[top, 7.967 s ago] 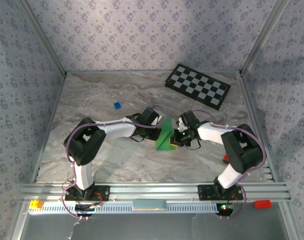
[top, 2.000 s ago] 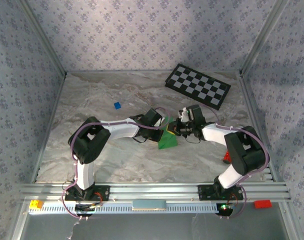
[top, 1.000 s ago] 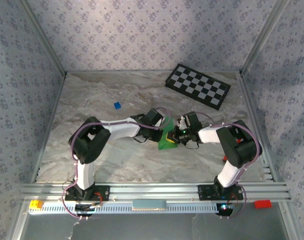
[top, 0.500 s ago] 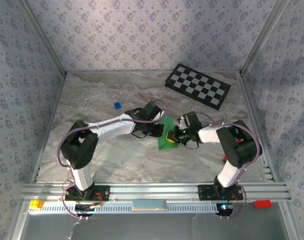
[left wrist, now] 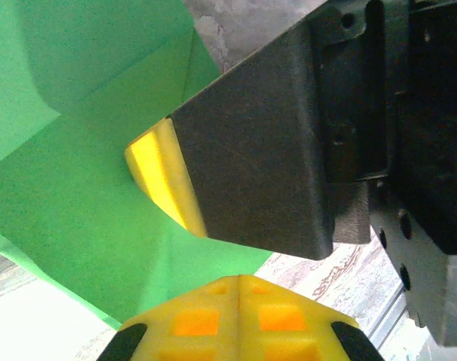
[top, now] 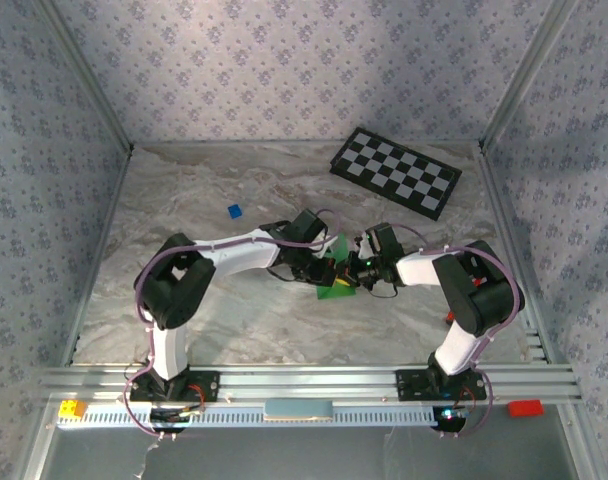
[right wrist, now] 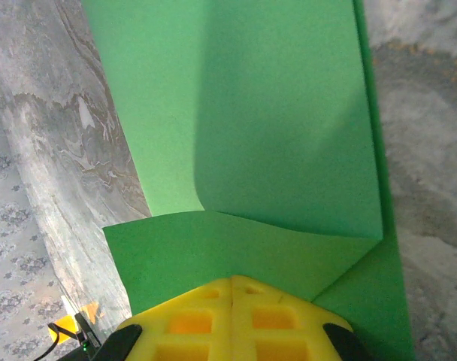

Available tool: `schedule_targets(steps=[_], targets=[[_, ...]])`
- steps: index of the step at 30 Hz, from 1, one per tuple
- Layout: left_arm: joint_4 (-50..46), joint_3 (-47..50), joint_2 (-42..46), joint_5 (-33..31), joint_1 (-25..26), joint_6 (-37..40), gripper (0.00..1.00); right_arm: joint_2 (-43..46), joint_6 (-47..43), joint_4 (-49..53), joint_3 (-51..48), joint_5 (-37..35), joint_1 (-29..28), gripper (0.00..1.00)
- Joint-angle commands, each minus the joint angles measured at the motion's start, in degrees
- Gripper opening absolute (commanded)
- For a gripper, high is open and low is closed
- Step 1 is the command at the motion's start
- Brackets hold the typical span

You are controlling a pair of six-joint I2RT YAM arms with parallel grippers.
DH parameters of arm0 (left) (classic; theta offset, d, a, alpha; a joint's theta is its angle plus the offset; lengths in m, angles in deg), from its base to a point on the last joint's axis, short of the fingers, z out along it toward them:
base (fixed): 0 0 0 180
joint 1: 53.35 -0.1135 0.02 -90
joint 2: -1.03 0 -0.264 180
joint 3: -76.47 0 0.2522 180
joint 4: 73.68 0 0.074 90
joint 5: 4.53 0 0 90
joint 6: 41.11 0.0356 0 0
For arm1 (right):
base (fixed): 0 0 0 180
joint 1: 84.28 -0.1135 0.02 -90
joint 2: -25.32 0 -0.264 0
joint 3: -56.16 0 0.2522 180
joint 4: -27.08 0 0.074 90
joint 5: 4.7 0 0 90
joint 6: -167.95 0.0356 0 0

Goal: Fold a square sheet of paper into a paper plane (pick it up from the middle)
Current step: Fold the triangle a second time at the center of the table.

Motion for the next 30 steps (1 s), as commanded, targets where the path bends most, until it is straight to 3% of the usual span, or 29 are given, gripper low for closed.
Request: schedule_targets(steps=[1, 16, 30], targets=[[0.01, -1.55, -1.20, 2.21, 0.49, 0.19, 0.00, -1.19, -0.22, 6.49, -1.20, -5.96, 0.54, 0.00], [-3.04, -3.05, -6.08, 0.47, 0.56, 3.24, 0.00, -0.78, -0.75, 7.61, -1.02, -6.14, 0.89, 0.00], [-1.87, 3.78, -4.85, 0.03, 0.55, 2.16, 0.00, -1.69, -1.27, 7.77, -1.16, -6.30, 1.14, 0.00]])
